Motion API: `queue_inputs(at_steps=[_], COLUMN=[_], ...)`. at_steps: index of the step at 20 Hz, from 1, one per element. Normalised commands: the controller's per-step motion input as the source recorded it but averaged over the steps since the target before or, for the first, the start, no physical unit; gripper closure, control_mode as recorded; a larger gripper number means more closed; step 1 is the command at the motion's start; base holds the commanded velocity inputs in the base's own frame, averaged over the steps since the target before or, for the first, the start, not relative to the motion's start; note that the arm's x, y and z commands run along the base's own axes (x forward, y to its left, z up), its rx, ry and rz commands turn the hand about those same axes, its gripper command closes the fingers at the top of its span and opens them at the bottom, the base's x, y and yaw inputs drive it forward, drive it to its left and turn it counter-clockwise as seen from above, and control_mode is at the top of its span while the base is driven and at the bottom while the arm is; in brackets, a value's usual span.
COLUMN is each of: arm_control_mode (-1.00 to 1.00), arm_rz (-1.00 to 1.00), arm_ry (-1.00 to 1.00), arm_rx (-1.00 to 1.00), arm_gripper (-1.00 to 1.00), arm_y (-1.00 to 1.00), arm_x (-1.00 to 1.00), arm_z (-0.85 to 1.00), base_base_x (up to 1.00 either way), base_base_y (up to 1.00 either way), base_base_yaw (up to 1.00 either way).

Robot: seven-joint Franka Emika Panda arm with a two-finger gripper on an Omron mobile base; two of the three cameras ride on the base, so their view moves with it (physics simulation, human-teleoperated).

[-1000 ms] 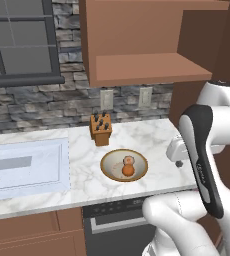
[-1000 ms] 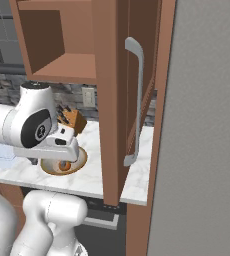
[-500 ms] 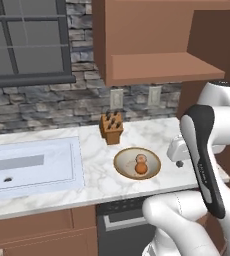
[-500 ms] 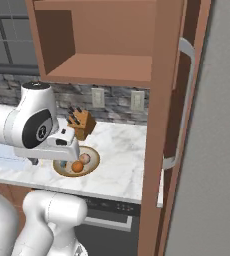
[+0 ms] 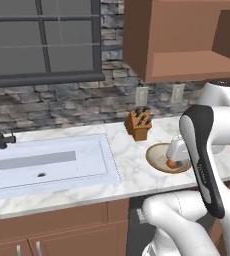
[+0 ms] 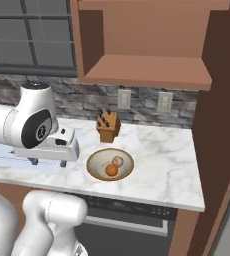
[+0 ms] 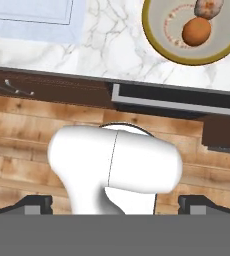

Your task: Pick the tangerines from the cabinet and place them in one bowl. Pick the pear from the sink and place it in the other bowl.

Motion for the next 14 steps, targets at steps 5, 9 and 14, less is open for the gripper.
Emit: queue_inputs(at_steps=[5, 9, 14], arm_control_mode=[1.00, 1.00, 1.00], arm_rz=[0.00, 0.00, 0.00], arm_ry=[0.00, 0.00, 0.00], arm_rx=[0.00, 0.00, 0.00], arm_gripper=[-1.00, -1.00, -1.00], arm_y=[0.00, 0.00, 0.00], arm_x=[0.00, 0.00, 0.00], arm_z=[0.00, 0.00, 0.00], base_base_x=[-0.34, -0.38, -0.37], base_base_y=[0.64, 0.67, 0.68], base_base_yaw=[-0.01, 0.00, 0.00])
